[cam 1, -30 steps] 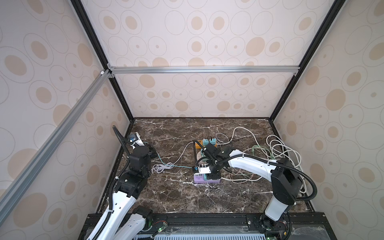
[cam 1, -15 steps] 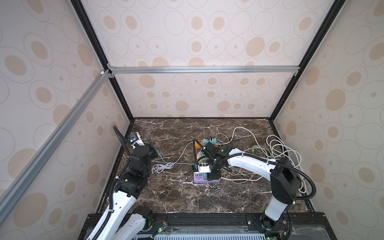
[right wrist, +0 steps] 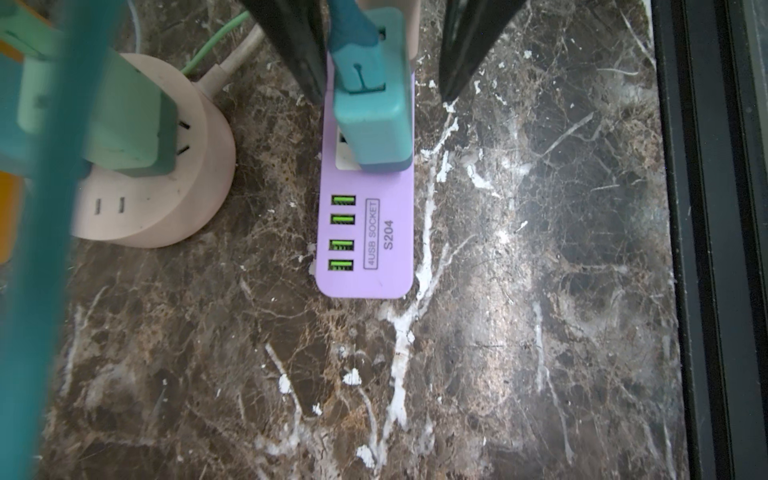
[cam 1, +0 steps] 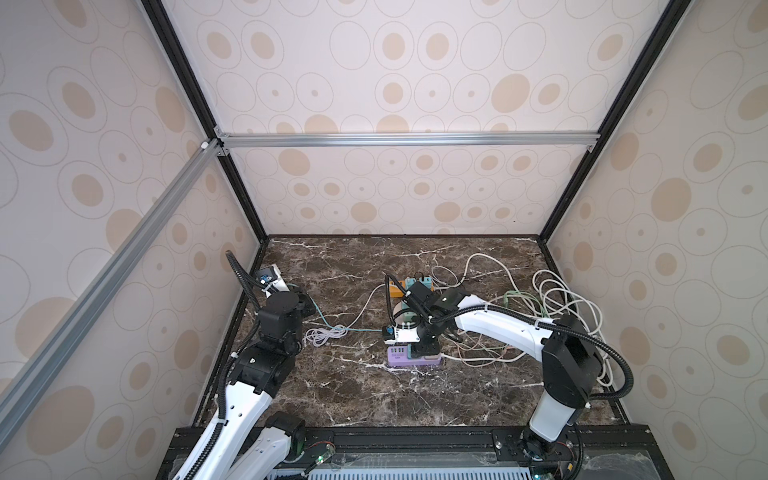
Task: Insert the plug
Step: 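Press the teal charger down into the purple strip socket with right gripper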
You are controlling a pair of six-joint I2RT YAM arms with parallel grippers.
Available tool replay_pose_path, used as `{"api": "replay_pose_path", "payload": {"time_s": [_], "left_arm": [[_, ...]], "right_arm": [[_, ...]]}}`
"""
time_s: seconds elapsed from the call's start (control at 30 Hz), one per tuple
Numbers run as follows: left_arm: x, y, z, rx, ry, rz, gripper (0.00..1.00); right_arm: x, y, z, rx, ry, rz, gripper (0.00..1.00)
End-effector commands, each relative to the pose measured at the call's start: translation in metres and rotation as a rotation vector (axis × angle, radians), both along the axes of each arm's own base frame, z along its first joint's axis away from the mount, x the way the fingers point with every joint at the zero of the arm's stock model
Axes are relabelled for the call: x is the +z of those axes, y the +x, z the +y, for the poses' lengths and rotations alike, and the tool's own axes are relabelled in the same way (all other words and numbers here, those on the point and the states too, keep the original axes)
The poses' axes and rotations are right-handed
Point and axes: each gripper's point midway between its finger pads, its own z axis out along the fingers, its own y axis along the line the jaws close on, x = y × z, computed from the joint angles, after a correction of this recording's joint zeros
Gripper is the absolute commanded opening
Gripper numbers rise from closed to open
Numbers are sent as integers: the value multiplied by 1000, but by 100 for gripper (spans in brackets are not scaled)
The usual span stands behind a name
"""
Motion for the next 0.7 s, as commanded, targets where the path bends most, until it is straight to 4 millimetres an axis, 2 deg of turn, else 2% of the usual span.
{"api": "replay_pose_path", "payload": {"time_s": [0.0,0.47,0.67], "left_arm": [[4,-3,4,9,12,-10,0],[5,-5,5,11,13,-12,0],[5,-5,5,10,11,-14,0]], "right_arm": [[-1,-4,-4,11,-18,34,40],[-16,-9,-13,8,-75,63,26],[-24,-13,-20,26,-108,73,10]]}}
